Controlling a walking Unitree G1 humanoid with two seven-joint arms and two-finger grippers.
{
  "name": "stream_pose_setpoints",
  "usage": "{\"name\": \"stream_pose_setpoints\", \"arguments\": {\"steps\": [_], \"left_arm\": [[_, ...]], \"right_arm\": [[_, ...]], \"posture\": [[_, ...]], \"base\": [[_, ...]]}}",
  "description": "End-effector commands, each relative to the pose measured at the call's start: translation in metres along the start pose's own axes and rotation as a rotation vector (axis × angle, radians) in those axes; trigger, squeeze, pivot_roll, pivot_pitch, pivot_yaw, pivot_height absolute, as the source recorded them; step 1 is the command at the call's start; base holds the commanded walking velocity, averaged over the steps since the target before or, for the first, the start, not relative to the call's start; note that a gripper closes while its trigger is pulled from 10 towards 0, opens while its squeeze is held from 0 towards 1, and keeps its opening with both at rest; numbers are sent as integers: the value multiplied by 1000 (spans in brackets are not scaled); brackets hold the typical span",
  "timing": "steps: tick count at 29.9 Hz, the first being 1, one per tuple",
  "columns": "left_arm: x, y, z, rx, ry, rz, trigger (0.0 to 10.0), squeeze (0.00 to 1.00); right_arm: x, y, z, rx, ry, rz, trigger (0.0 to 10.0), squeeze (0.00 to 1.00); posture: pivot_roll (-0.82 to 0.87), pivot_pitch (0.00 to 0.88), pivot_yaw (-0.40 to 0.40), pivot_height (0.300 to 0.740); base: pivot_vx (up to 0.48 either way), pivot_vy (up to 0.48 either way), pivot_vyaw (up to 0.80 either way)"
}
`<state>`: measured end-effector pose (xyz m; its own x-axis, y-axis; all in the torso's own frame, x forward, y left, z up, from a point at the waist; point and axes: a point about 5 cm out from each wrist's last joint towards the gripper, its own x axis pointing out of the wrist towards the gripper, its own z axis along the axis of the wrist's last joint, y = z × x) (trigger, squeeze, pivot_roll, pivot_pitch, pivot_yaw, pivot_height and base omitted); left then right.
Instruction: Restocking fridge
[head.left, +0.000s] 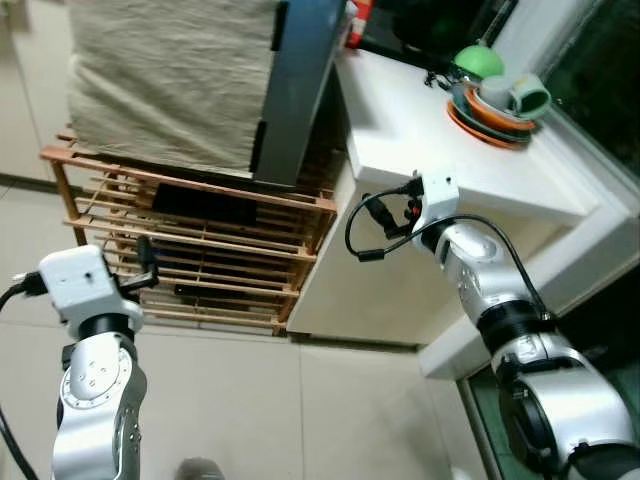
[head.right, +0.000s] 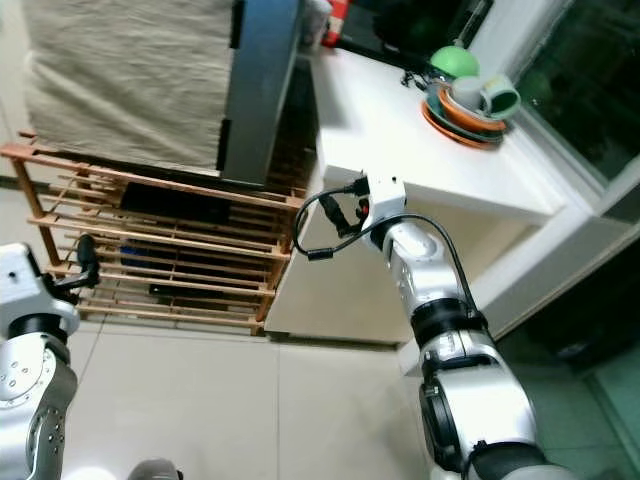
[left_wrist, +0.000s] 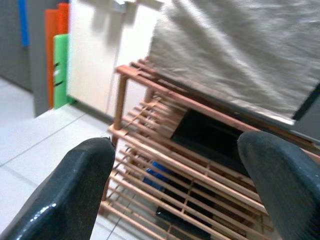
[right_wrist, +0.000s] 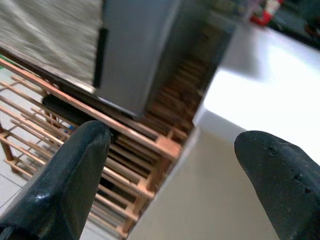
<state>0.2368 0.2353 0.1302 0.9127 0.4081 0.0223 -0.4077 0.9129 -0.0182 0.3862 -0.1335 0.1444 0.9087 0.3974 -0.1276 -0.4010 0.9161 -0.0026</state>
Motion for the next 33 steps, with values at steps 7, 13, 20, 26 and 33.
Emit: {"name": "stream_pose_setpoints", "arguments": {"steps": [7,13,20,26,33], "left_arm": [[7,-53,13,44,-36,-241,10000,0],[10,-56,5,42,10,-280,10000,0],[11,-64,-5,186,40,-451,10000,0],[24,-82,0,121,30,-459,10000,0],[28,-91,12,51,-29,-482,10000,0]], "right_arm": [[-13,-5,-26,50,3,-12,10000,0],[-34,-11,-37,239,-111,-153,10000,0],[-71,6,-55,259,-178,-242,10000,0],[-73,14,-57,266,-162,-237,10000,0],[-73,11,-47,264,-171,-242,10000,0]], "posture": [[244,0,-202,740],[136,0,-105,740],[-15,0,26,740],[-34,0,-5,740],[-25,0,9,740]], "base": [[0,0,0],[0,0,0],[0,0,0],[0,0,0],[0,175,0]]}}
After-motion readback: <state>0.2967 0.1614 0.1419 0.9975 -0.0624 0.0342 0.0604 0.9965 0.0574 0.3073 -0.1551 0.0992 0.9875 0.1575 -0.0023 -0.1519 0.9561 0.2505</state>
